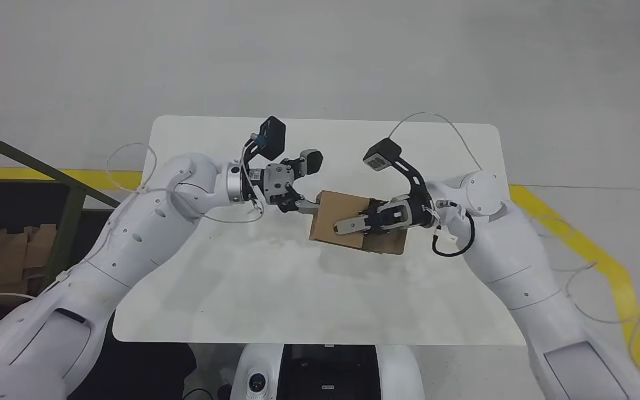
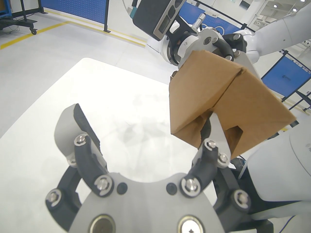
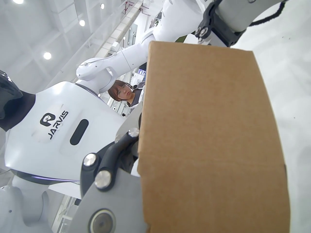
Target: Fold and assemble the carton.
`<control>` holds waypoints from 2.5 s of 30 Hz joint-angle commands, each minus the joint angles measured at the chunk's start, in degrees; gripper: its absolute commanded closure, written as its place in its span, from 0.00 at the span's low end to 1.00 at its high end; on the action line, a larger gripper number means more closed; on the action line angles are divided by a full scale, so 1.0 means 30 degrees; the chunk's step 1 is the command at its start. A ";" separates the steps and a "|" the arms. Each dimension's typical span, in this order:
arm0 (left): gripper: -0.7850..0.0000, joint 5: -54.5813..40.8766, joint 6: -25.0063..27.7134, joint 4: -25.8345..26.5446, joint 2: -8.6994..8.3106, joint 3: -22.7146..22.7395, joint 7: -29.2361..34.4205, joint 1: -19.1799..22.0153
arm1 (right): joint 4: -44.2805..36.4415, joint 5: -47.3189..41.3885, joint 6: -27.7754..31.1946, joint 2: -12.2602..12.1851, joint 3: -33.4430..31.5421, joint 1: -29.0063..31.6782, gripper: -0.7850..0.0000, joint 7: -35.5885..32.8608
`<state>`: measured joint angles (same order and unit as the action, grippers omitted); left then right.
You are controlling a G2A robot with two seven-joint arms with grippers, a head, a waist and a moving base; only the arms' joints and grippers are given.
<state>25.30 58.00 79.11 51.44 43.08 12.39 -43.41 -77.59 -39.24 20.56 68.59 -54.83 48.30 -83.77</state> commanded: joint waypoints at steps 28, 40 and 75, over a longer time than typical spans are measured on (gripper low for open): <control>0.00 -0.0027 0.0000 0.0357 -0.0133 -0.0520 -0.0466 0.0448 | -0.0242 0.0073 -0.0043 0.0022 0.0211 -0.0008 1.00 -0.0027; 0.00 0.0108 0.0000 0.0470 -0.0225 -0.0502 -0.0688 0.0413 | -0.0185 0.0074 -0.0126 -0.0025 0.0102 0.0010 1.00 -0.0110; 0.00 0.9634 0.0000 -0.0472 -0.1495 0.2120 -0.9002 -0.1920 | 0.4394 0.3292 -0.2371 0.0184 0.1104 -0.1562 1.00 0.1305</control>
<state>50.93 58.00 78.05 47.08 49.44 -12.16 -49.16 -65.17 -29.77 13.54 68.99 -51.98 43.89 -80.26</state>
